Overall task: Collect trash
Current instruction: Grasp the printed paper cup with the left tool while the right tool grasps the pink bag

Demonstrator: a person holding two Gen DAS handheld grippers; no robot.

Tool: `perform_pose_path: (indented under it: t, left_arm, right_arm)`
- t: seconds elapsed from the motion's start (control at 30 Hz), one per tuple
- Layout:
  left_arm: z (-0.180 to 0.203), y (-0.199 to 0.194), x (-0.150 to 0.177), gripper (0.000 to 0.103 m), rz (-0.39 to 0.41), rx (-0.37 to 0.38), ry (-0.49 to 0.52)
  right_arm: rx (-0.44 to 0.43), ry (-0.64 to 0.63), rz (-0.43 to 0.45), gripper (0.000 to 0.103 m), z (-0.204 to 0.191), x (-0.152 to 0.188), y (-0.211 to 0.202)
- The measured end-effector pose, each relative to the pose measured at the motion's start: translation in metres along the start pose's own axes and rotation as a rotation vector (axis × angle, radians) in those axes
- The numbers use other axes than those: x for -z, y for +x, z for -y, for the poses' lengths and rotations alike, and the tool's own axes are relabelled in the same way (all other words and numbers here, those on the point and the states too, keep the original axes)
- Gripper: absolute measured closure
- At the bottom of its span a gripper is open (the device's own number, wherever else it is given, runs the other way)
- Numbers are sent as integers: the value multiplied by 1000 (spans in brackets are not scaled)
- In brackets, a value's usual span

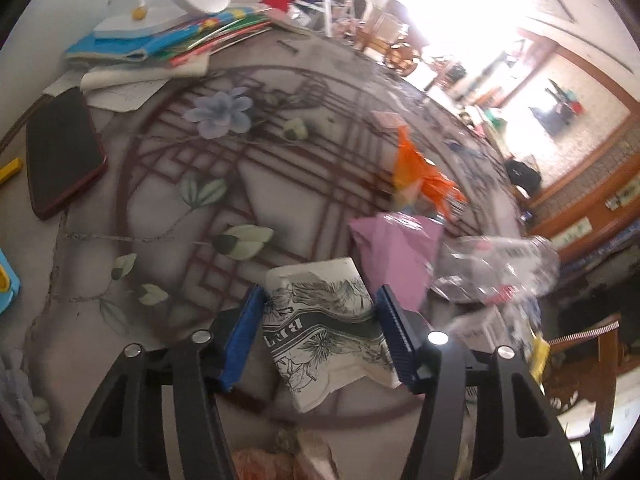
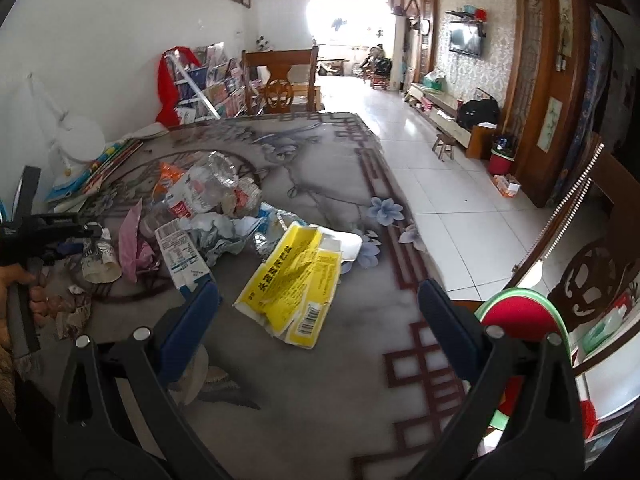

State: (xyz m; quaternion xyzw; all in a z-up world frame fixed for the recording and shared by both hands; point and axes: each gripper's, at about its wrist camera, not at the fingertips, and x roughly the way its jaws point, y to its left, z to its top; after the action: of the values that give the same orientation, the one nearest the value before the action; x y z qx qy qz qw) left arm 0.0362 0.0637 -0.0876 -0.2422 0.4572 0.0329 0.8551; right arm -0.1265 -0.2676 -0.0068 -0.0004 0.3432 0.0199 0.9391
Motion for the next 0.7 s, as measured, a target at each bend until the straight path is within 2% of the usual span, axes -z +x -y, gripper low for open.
perform_pose_path:
  t: [0.13, 0.23, 0.33, 0.43, 0.5, 0.6, 0.7]
  left_arm:
    - [7, -34, 7, 48, 47, 44, 49]
    - [9, -71, 11, 48, 112, 67, 99]
    - [5, -99, 16, 48, 172, 58, 133]
    - [-7, -118, 18, 48, 233, 54, 126]
    - [-14, -123, 17, 48, 266, 37, 122]
    - [-23, -122, 16, 48, 281, 44, 91]
    - [-23, -123, 16, 48, 276, 71, 87]
  right_arm:
    - [-55, -40, -26, 5, -17, -5, 4]
    - [-107, -79, -46, 5, -41, -12, 12]
    - [-188, -107, -77, 5, -73, -22, 28]
    - [-262, -144, -114, 5, -114, -32, 47]
    - [-297, -191, -148, 8, -147, -39, 62]
    - [-338, -232, -198, 22, -183, -44, 81]
    - [-371, -227, -286, 36, -213, -50, 111]
